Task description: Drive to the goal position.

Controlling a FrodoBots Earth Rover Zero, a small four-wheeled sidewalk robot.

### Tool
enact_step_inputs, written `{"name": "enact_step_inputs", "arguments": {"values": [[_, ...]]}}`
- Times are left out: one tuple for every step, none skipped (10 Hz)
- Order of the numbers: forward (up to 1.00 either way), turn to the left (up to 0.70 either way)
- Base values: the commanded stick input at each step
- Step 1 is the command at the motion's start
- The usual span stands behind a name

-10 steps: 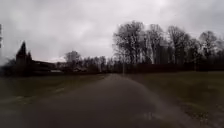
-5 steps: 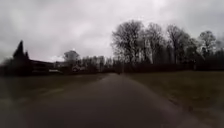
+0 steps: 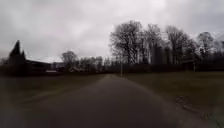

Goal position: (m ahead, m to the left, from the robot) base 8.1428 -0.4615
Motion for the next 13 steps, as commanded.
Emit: {"name": "enact_step_inputs", "arguments": {"values": [[1.0,0.0],[1.0,0.0],[1.0,0.0],[1.0,0.0],[1.0,0.0],[1.0,0.0],[1.0,0.0],[1.0,0.0],[1.0,0.0],[1.0,0.0],[1.0,0.0],[1.0,0.0],[1.0,0.0]]}}
